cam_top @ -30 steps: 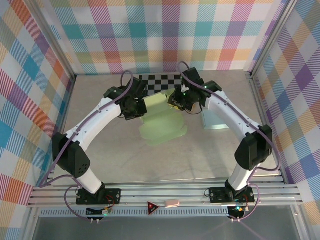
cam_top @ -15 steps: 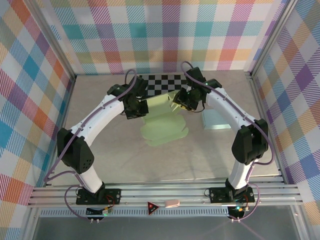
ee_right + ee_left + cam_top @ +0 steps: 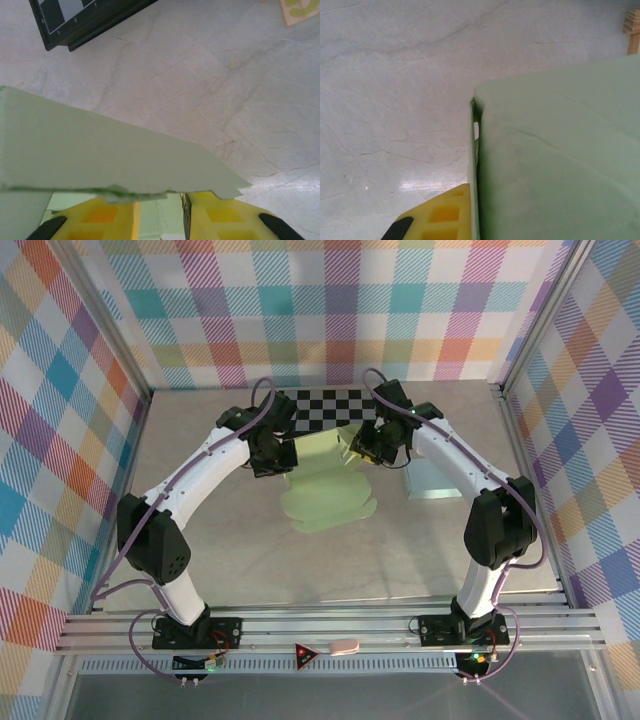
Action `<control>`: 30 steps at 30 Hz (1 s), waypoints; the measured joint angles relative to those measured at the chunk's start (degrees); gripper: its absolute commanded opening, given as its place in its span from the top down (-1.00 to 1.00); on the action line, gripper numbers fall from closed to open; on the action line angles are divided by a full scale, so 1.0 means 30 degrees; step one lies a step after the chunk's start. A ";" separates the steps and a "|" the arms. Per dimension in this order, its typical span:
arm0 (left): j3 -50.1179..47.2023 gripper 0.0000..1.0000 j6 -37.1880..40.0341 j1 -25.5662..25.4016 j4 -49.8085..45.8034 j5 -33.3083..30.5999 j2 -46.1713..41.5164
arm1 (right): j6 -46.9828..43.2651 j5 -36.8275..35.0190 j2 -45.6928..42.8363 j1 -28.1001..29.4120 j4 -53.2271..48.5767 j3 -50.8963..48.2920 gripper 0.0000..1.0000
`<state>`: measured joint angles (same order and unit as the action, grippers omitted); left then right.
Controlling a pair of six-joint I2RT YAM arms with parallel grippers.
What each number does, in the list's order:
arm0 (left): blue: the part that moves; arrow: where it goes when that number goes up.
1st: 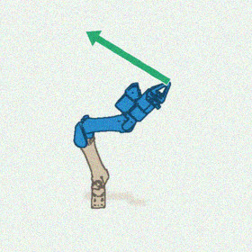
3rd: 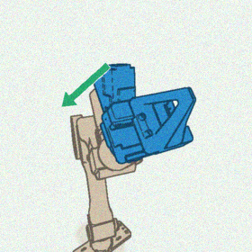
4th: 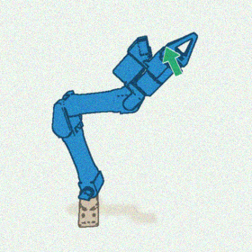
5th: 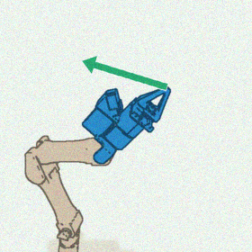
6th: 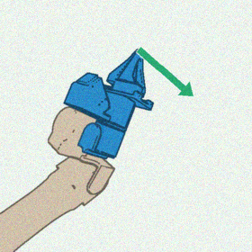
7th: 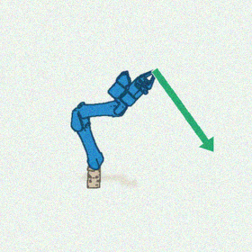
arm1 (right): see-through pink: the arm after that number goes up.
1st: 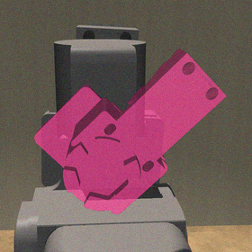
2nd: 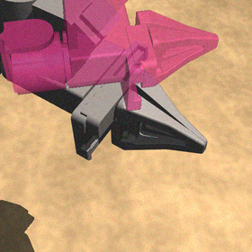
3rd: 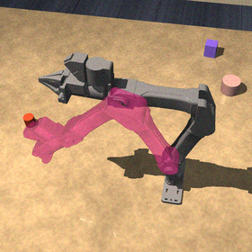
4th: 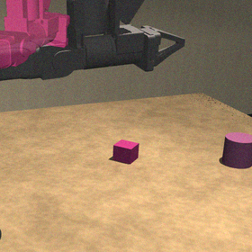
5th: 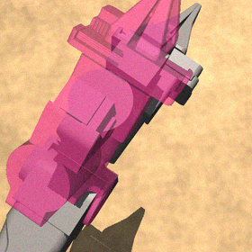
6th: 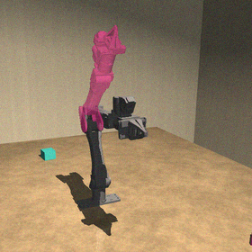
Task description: Fold the paper box
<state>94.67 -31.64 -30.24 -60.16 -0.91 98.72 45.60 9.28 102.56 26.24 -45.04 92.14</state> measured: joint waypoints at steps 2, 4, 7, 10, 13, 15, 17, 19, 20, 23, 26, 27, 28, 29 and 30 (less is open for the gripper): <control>0.0000 1.00 0.0000 0.0015 0.0000 0.0000 0.0022 | 0.0007 0.0029 0.0000 -0.0007 0.0029 0.0000 0.34; 0.0000 1.00 0.0000 0.0022 0.0007 0.0007 0.0029 | 0.0022 -0.0087 -0.0073 -0.0007 -0.0007 -0.0051 0.33; 0.0000 1.00 0.0000 0.0022 0.0036 0.0138 0.0029 | -0.0022 -0.0233 -0.0554 -0.0015 -0.0022 -0.0627 0.33; 0.0000 1.00 0.0000 0.0022 0.0036 0.0168 0.0029 | -0.0022 -0.0226 -0.1027 -0.0087 0.0000 -0.1348 0.31; 0.0000 1.00 0.0000 0.0022 0.0051 0.0321 0.0029 | -0.0022 -0.0189 -0.1319 -0.0226 0.0007 -0.2047 0.27; 0.0000 1.00 -0.0007 0.0022 0.0058 0.0386 0.0029 | -0.0022 -0.0102 -0.1333 -0.0248 0.0044 -0.2113 0.28; 0.0000 1.00 -0.0007 0.0022 0.0066 0.0459 0.0022 | -0.0015 0.0044 -0.1341 -0.0262 0.0160 -0.2106 0.30; 0.0000 1.00 -0.0007 0.0022 0.0073 0.0503 0.0022 | 0.0007 0.0233 -0.1333 -0.0262 0.0291 -0.2098 0.37; 0.0000 1.00 -0.0007 0.0022 0.0080 0.0510 0.0029 | 0.0015 0.0313 -0.1333 -0.0262 0.0357 -0.2098 0.39; 0.0000 1.00 -0.0007 0.0022 0.0087 0.0517 0.0029 | 0.0080 0.0627 -0.1333 -0.0262 0.0612 -0.1916 0.43; 0.0000 1.00 -0.0007 0.0022 0.0095 0.0517 0.0029 | 0.0138 0.1100 -0.1333 -0.0262 0.0911 -0.1435 0.44; 0.0000 1.00 -0.0007 0.0022 0.0102 0.0517 0.0029 | 0.0160 0.1297 -0.1341 -0.0255 0.1107 -0.1311 0.44; 0.0000 1.00 -0.0007 0.0022 0.0095 0.0517 0.0029 | 0.0211 0.1464 -0.1341 -0.0226 0.1311 -0.1253 0.44; 0.0000 1.00 -0.0007 0.0022 0.0102 0.0517 0.0044 | 0.0226 0.1654 -0.1341 -0.0146 0.1508 -0.1209 0.44; 0.0000 1.00 -0.0007 0.0022 0.0102 0.0525 0.0051 | 0.0277 0.1792 -0.1341 -0.0058 0.1690 -0.1202 0.44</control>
<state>94.67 -31.66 -30.17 -59.86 0.67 98.87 46.44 14.66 98.54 26.06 -39.97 88.53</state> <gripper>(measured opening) 0.072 0.281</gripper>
